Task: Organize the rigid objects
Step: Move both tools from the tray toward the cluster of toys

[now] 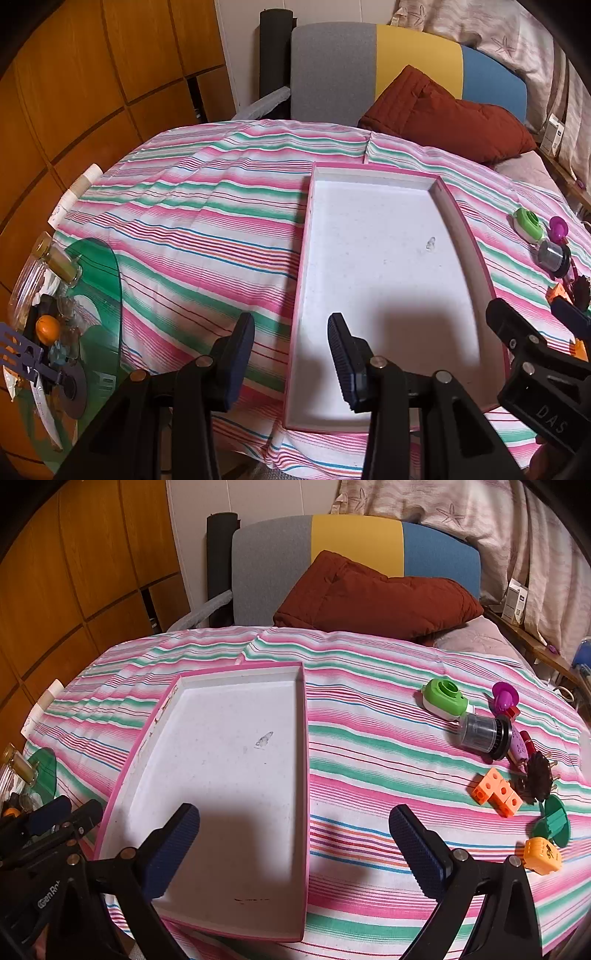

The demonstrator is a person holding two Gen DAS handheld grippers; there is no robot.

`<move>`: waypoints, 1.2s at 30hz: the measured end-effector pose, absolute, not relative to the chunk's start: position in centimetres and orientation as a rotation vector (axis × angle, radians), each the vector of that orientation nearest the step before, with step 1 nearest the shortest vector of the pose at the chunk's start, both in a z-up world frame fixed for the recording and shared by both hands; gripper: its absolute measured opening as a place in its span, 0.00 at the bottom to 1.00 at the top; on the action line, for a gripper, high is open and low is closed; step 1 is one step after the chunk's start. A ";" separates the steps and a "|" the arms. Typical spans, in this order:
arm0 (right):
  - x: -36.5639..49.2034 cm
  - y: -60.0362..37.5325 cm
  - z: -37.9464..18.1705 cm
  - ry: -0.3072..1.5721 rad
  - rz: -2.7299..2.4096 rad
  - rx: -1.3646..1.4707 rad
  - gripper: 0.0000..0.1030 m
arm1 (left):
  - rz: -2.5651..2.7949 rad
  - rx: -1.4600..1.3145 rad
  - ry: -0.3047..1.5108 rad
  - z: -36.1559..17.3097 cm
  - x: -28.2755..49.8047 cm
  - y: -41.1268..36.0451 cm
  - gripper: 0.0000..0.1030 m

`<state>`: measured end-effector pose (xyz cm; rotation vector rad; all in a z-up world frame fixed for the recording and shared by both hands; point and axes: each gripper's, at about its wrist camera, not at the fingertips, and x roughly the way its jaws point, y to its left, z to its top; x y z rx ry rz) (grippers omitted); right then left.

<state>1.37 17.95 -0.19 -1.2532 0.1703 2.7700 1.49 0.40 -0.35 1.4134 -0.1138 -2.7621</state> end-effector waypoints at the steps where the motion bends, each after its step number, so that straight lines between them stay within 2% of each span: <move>1: 1.4 17.9 -0.2 0.172 2.774 -1.254 1.00 | -2.762 1.416 -0.113 -0.3 1.5 0.4 0.40; 14: 3.0 20.8 1.2 0.182 2.762 -1.156 1.00 | -2.838 1.487 -0.087 -0.5 1.6 2.2 0.40; 19: 4.1 24.2 0.9 0.304 2.713 -1.153 1.00 | -3.063 1.497 -0.019 -0.4 2.6 4.2 0.40; 25: 6.1 28.3 -0.1 0.362 2.649 -1.156 1.00 | -3.233 1.579 -0.058 -0.2 3.8 7.7 0.40; 30: 8.7 33.0 -0.5 0.384 2.567 -1.104 0.95 | -3.252 1.703 -0.082 -0.5 4.1 10.6 0.40; 33: 10.8 37.0 -1.4 0.447 2.465 -1.061 0.89 | -3.271 1.739 -0.127 -0.7 4.5 12.1 0.40; 36: 12.0 40.8 -2.9 0.522 2.370 -1.078 0.87 | -3.294 1.743 -0.175 -0.6 5.2 13.2 0.40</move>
